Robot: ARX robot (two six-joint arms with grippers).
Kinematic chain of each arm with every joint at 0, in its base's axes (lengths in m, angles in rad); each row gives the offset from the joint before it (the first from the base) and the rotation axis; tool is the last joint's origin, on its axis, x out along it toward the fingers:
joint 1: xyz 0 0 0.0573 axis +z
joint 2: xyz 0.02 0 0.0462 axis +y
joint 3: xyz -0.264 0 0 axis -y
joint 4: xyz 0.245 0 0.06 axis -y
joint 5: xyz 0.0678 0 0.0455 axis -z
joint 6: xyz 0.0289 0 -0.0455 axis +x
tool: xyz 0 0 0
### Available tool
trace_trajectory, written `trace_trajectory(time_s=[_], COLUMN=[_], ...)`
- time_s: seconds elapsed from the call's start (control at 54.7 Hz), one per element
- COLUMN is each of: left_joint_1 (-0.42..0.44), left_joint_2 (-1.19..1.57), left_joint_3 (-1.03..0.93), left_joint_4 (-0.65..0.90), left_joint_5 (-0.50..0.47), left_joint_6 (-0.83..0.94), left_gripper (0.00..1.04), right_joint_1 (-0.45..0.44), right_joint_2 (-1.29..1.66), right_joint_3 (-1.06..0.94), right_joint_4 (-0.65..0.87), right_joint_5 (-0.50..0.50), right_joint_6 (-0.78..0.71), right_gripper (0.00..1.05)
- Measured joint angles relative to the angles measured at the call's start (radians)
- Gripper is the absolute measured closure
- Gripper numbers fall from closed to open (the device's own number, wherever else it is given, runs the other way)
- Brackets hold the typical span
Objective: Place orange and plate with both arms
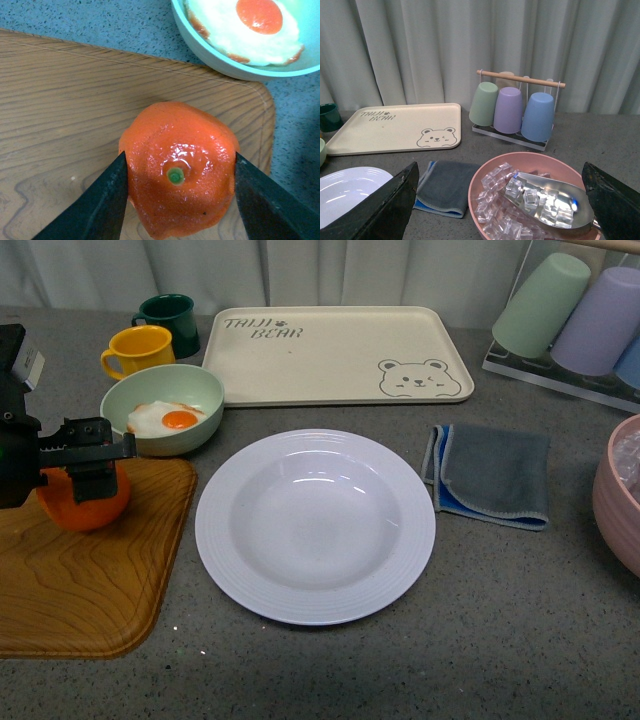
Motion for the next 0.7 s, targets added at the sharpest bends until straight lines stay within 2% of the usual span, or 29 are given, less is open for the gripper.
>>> trace_trajectory(time_s=[0.11, 0.201, 0.457, 0.476, 0.695], left_joint_1=[-0.046, -0.1, -0.333, -0.413, -0.449], left_joint_2=[-0.062, -0.108, -0.089, -0.025, 0.103], left_joint_3=[-0.013, -0.014, 0.049, 0.12, 0.214], left_joint_4=[-0.007, -0.015, -0.038, -0.042, -0.066], left_joint_5=[-0.013, -0.016, -0.049, -0.062, -0.066], left_joint_6=[-0.022, -0.038, -0.082, -0.098, -0.1], left_gripper=[0.58, 0.6, 0.62, 0.62, 0.62], right_joint_1=[0.0, 0.0, 0.0, 0.0, 0.0], right_joint_2=[0.0, 0.0, 0.0, 0.0, 0.0], right_joint_3=[0.0, 0.0, 0.0, 0.0, 0.0], right_joint_4=[0.0, 0.0, 0.0, 0.0, 0.0], right_joint_5=[0.0, 0.0, 0.0, 0.0, 0.0], right_joint_6=[0.0, 0.0, 0.0, 0.0, 0.0], right_gripper=[0.09, 0.09, 0.09, 0.09, 0.09])
